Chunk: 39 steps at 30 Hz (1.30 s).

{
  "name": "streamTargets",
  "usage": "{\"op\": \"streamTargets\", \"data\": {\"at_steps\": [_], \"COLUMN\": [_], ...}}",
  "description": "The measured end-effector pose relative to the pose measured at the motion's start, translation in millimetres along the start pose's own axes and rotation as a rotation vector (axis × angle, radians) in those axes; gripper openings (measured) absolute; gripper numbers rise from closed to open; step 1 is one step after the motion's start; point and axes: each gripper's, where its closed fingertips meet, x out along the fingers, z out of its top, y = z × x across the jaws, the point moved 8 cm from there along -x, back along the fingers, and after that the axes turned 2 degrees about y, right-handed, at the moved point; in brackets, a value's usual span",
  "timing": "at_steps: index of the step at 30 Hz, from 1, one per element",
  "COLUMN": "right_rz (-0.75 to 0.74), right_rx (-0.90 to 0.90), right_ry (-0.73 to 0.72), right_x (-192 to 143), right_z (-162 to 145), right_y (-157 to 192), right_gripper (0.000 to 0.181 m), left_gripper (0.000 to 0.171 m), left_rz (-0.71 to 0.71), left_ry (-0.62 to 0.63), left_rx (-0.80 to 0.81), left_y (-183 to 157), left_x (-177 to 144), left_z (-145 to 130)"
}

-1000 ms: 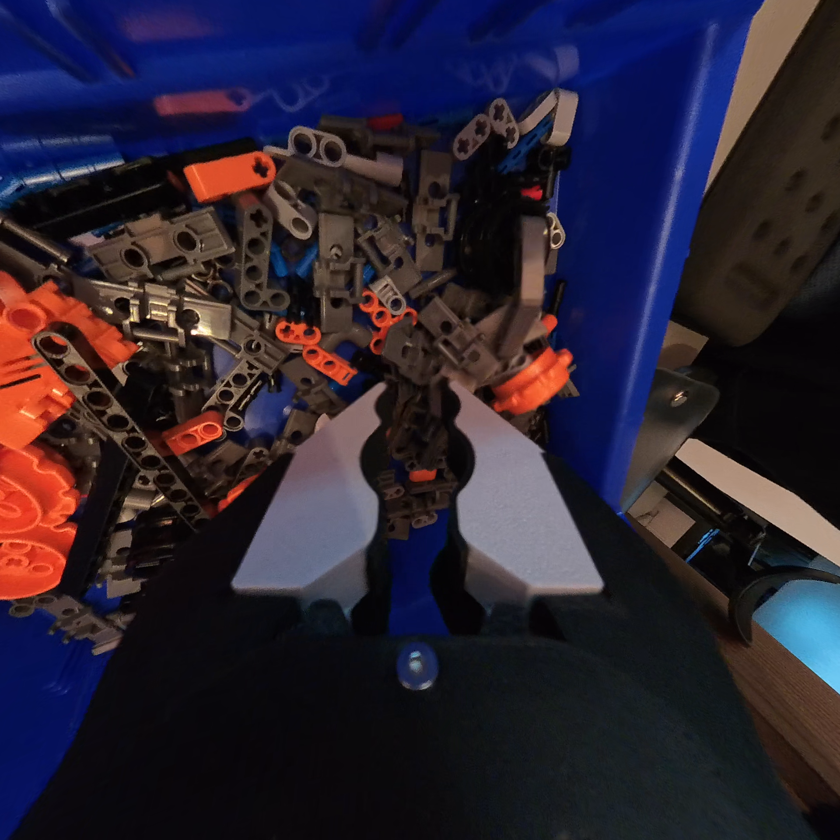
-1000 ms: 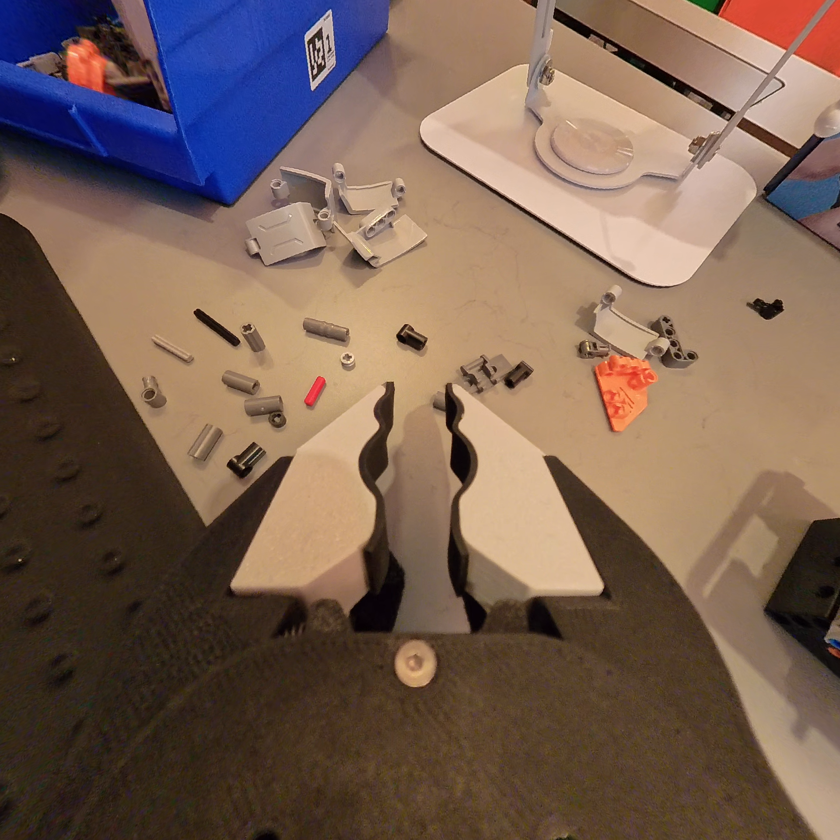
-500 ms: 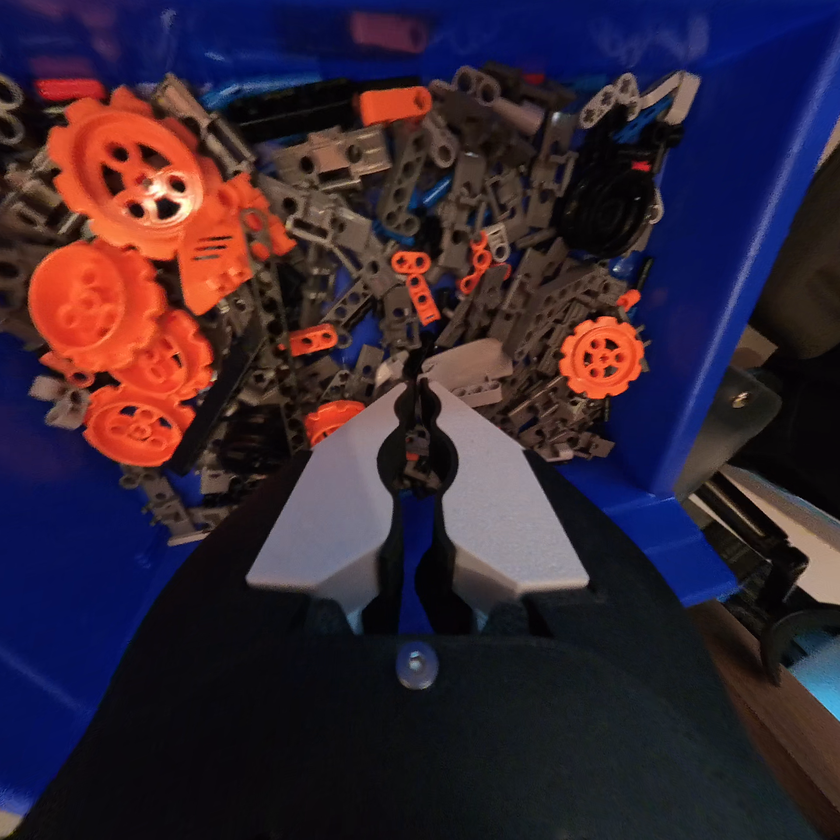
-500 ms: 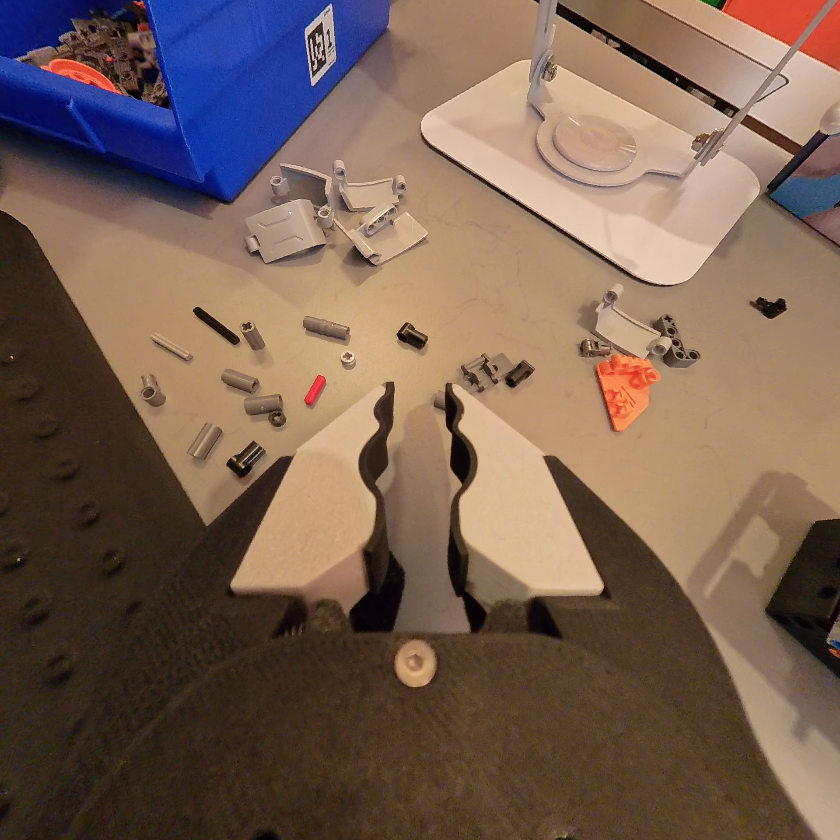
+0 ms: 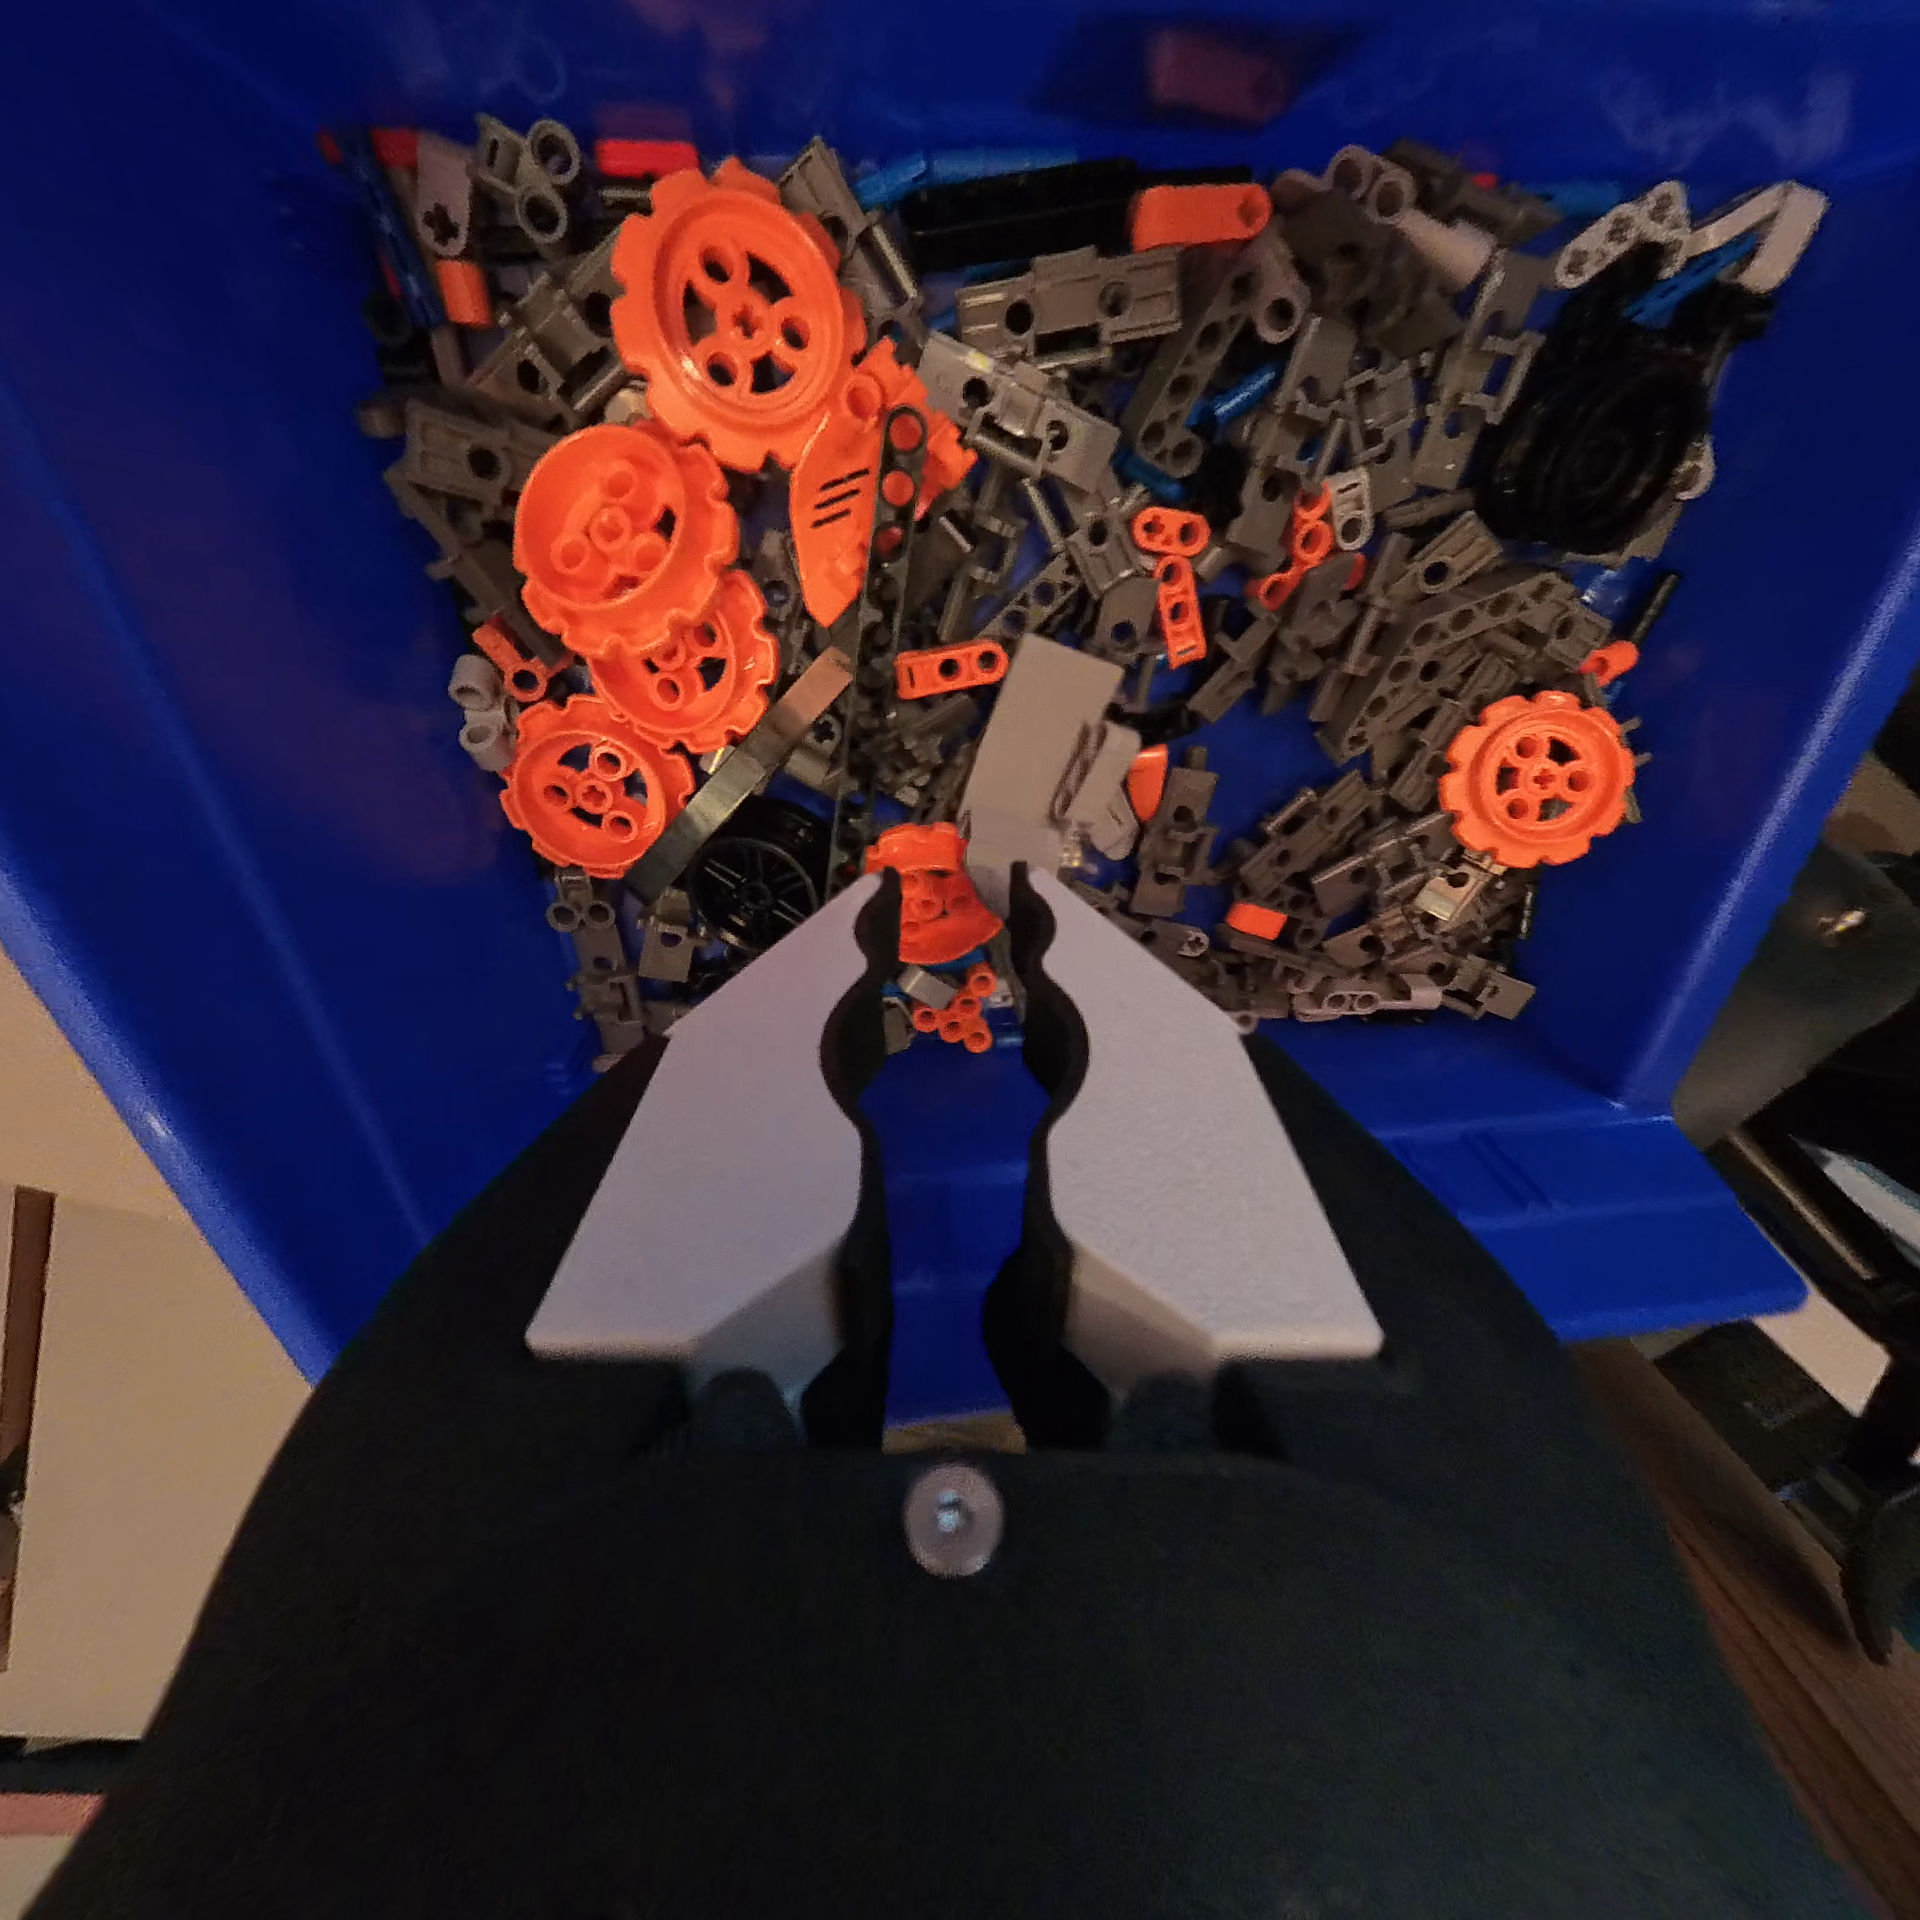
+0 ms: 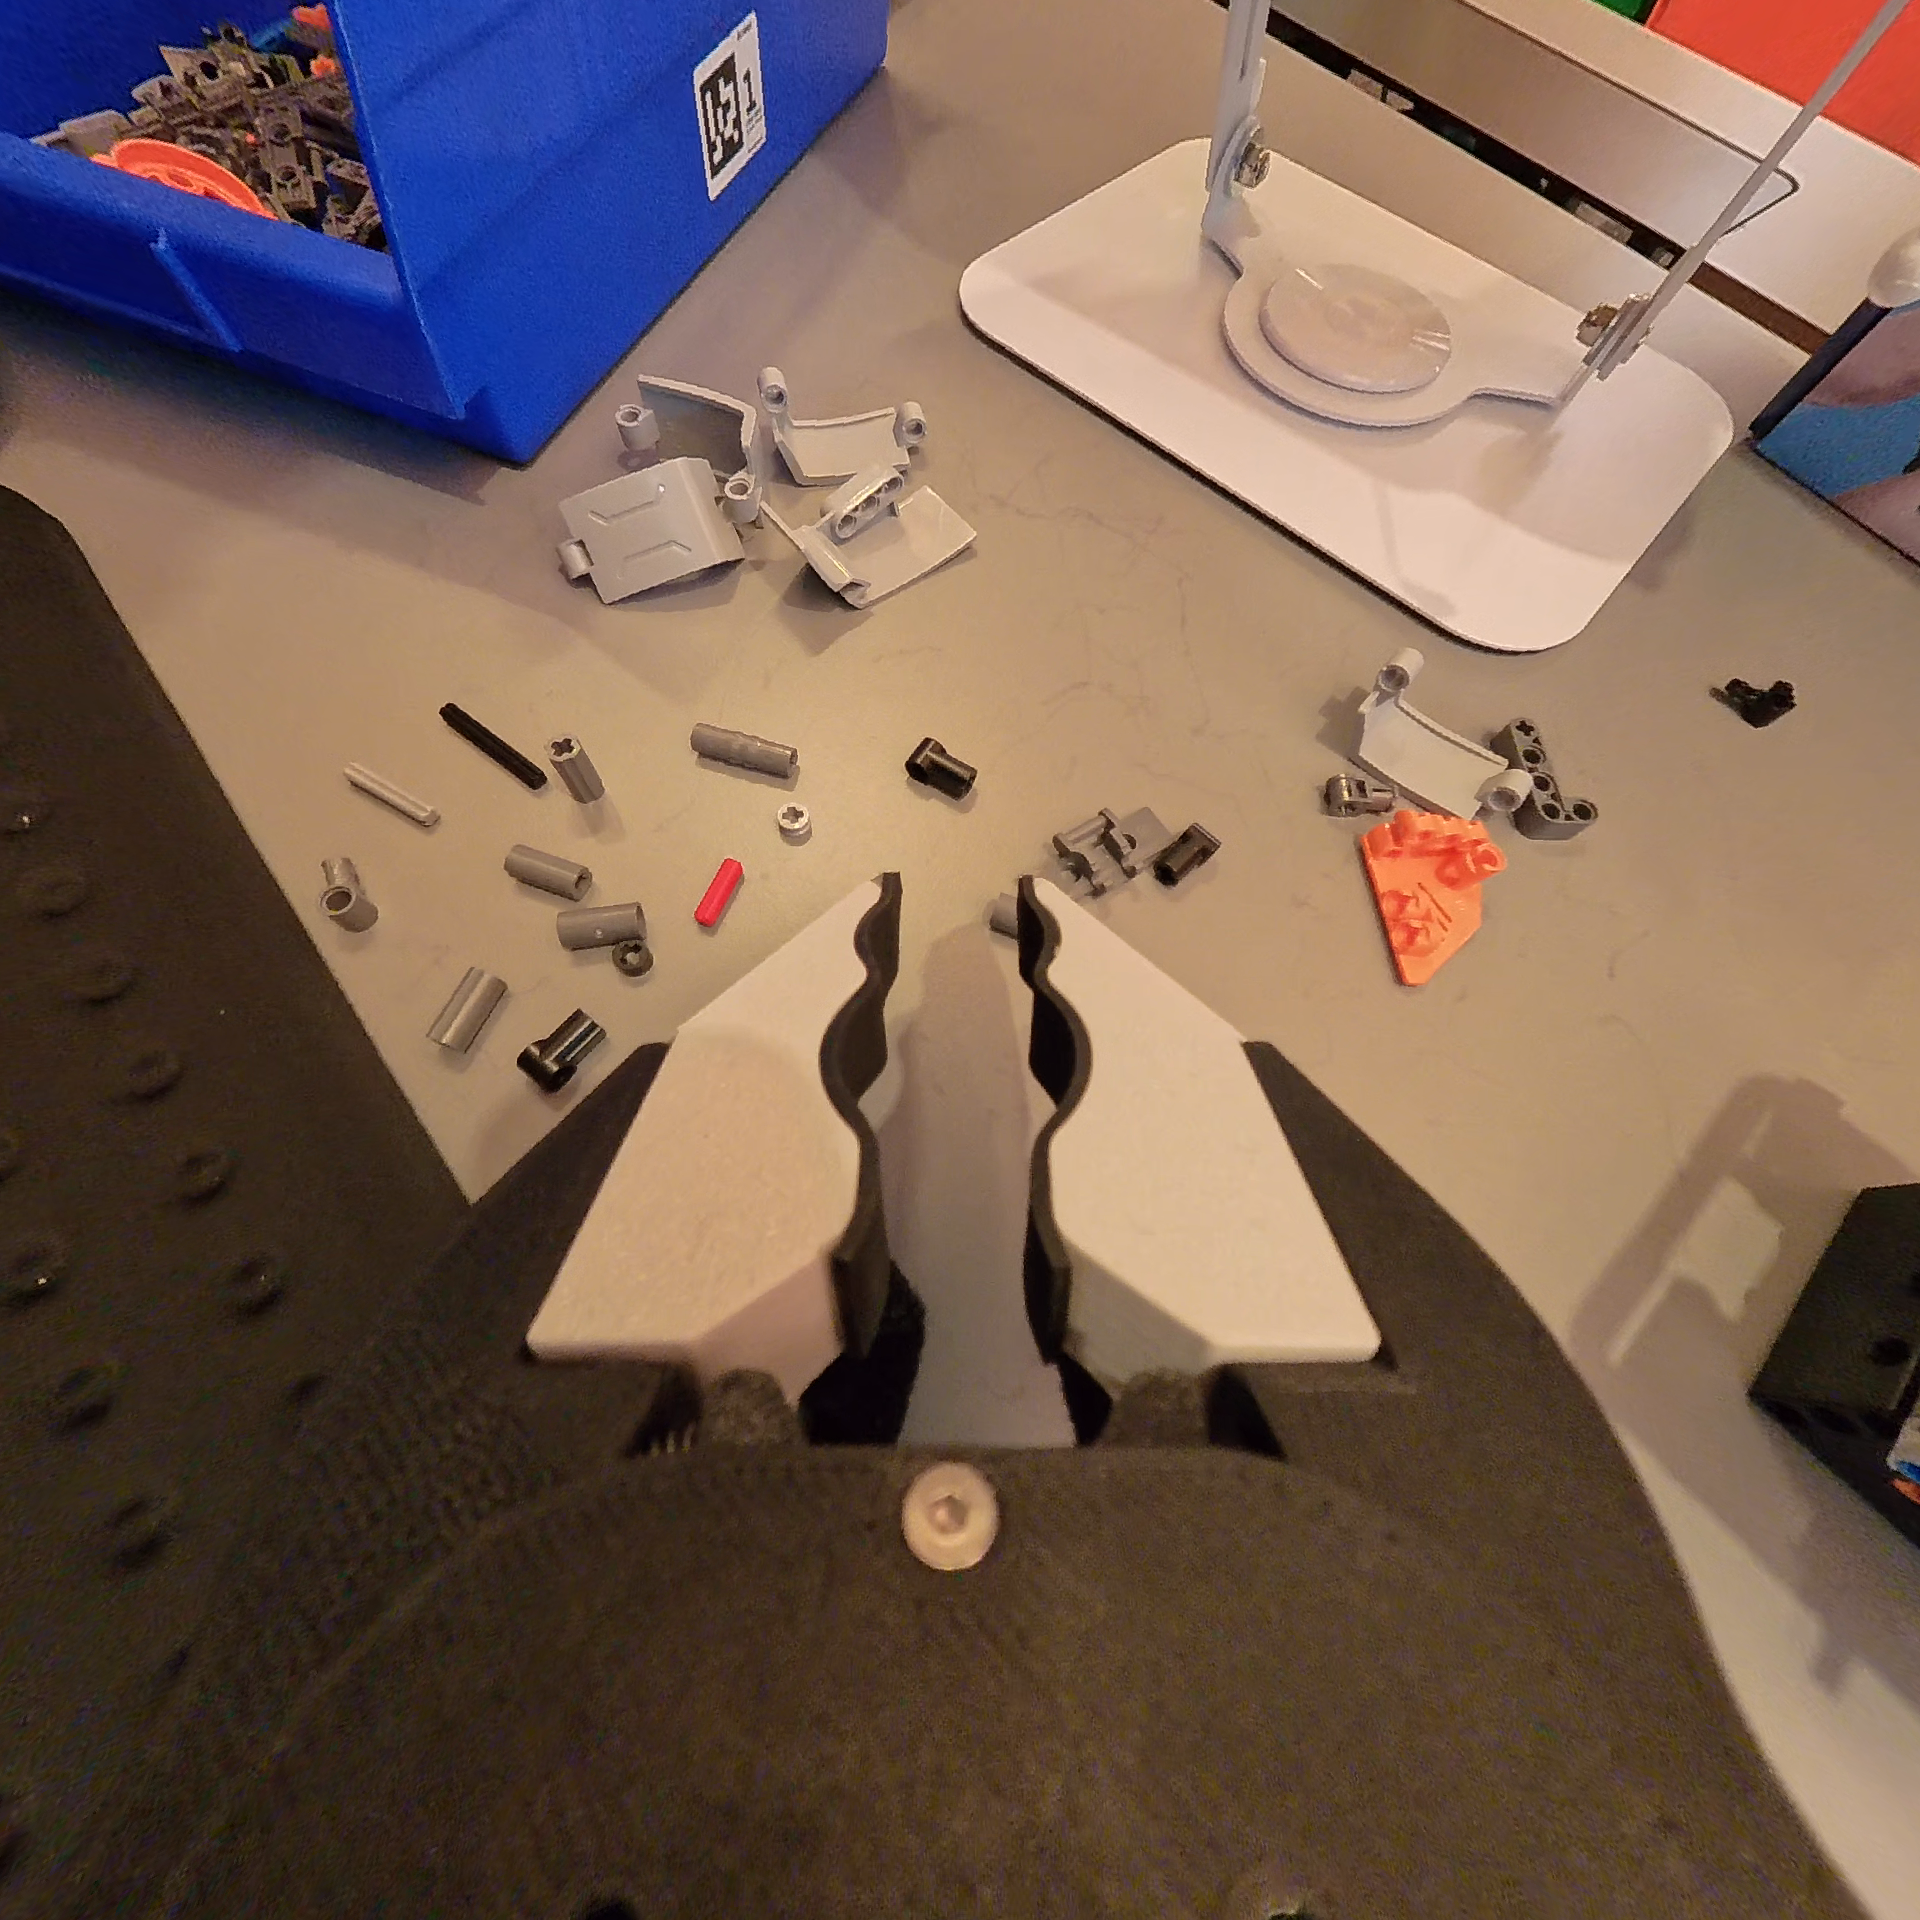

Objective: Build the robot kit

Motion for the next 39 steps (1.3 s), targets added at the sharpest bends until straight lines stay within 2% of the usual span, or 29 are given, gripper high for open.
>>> {"op": "streamTargets", "data": {"at_steps": [3, 7, 11, 12, 15, 21, 25, 29, 33, 36, 39], "right_rz": [0.000, 0.000, -0.002, -0.002, -0.002, -0.001, -0.001, 0.000, 0.001, 0.004, 0.005], "right_rx": [-0.001, 0.000, 0.002, 0.002, 0.002, 0.002, 0.001, 0.000, -0.001, -0.008, -0.012], "right_ry": [0.001, -0.001, -0.004, -0.005, -0.008, -0.016, -0.021, -0.026, -0.032, -0.030, -0.028], "right_x": [0, 0, -1, -1, -1, -2, -3, -3, -4, -4, -3], "right_z": [0, 0, 0, 0, 0, 1, 1, 1, 2, 2, 2], "right_y": [0, 0, 0, 0, 0, 0, 0, 0, 0, 1, 2], "right_gripper": [0.020, 0.020, 0.020, 0.020, 0.020, 0.020, 0.020, 0.020, 0.020, 0.020, 0.020], "left_gripper": [0.022, 0.035, 0.042, 0.041, 0.021, 0.020, 0.020, 0.020, 0.020, 0.020, 0.020], "left_rz": [0.013, 0.017, 0.045, 0.061, 0.059, 0.078, 0.052, -0.014, -0.033, -0.057, -0.039], "left_ry": [0.005, 0.060, 0.109, 0.131, 0.154, 0.140, 0.076, -0.060, -0.113, -0.111, -0.033], "left_rx": [0.051, 0.083, 0.081, 0.083, 0.064, 0.075, 0.063, 0.118, 0.245, 0.351, 0.449], "left_y": [-9, -18, -21, -22, -23, -23, -27, -52, -89, -111, -117], "left_x": [-2, 13, 26, 29, 29, 22, -1, -41, -64, -59, -33], "left_z": [2, 6, 6, 5, 4, 4, 10, 37, 78, 120, 153]}}
